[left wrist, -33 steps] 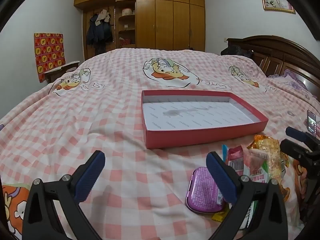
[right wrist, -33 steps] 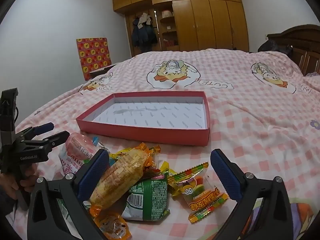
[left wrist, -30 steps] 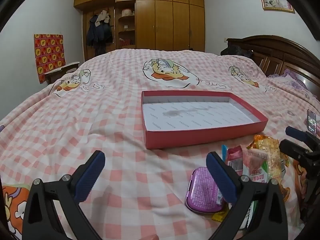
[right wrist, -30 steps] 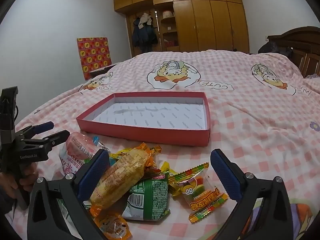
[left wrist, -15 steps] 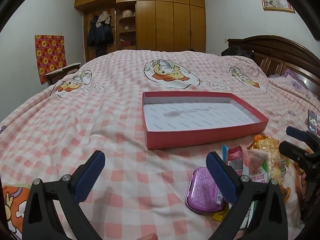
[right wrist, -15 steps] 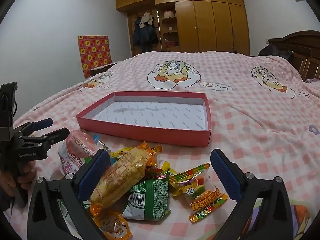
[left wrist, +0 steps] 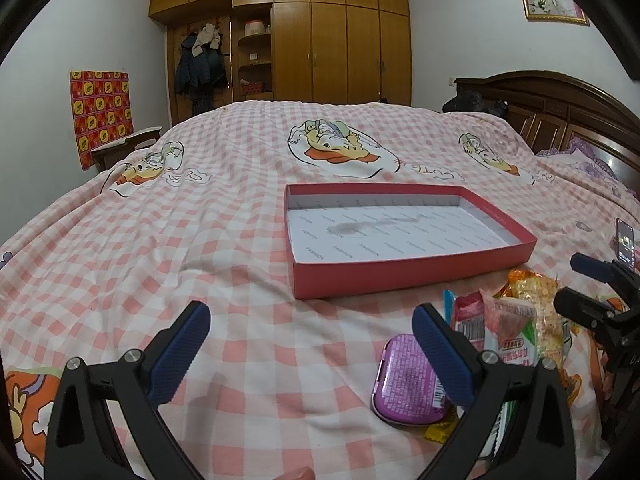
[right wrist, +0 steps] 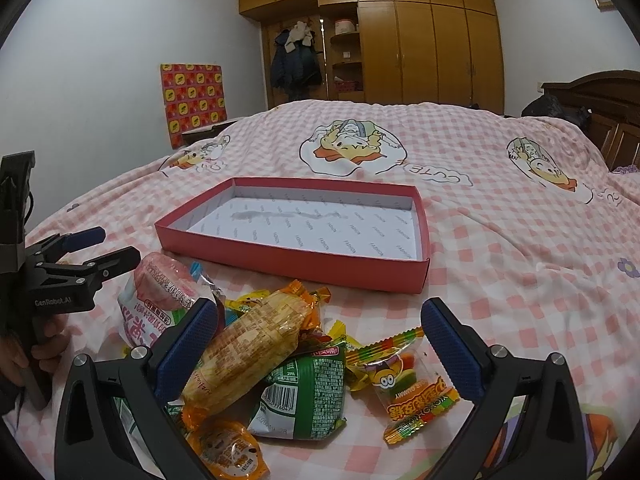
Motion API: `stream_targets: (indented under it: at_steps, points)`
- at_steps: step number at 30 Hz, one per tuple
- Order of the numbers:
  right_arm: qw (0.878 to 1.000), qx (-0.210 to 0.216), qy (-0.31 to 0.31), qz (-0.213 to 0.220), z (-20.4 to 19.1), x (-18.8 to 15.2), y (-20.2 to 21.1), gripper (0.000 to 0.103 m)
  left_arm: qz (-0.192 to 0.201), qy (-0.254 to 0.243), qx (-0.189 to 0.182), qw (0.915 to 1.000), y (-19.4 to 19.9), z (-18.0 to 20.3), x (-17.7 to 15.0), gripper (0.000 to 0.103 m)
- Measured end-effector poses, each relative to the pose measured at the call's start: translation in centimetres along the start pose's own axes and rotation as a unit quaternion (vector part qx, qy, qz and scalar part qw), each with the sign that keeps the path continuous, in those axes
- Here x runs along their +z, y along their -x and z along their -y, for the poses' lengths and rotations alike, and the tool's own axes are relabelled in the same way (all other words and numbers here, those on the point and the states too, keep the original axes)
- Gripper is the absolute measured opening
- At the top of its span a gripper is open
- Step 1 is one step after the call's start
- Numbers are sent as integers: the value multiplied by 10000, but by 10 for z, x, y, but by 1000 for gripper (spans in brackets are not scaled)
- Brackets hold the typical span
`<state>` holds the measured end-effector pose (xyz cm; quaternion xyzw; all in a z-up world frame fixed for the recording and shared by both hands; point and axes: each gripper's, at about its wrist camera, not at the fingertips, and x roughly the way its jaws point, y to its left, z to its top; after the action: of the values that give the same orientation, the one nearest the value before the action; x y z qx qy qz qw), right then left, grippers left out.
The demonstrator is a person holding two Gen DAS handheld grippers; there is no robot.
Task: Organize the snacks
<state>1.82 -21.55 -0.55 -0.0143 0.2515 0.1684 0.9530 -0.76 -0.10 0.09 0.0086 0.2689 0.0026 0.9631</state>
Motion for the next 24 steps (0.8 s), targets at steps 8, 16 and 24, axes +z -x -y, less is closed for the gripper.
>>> stream_targets:
  at_steps: [8,16,24]
  points:
    - [10000,12,-1,-20,-1,-1,-2,103,6,-64,-2,10000,0,3,1,103]
    - [10000,10,-1,-22,-1,-1,-2,103,-6,-81,-7,10000,0,6,1,103]
    - [10000,10,-3,-29,-2,-1,-3,103,-6,-142,-59,9999,0,11,2,103]
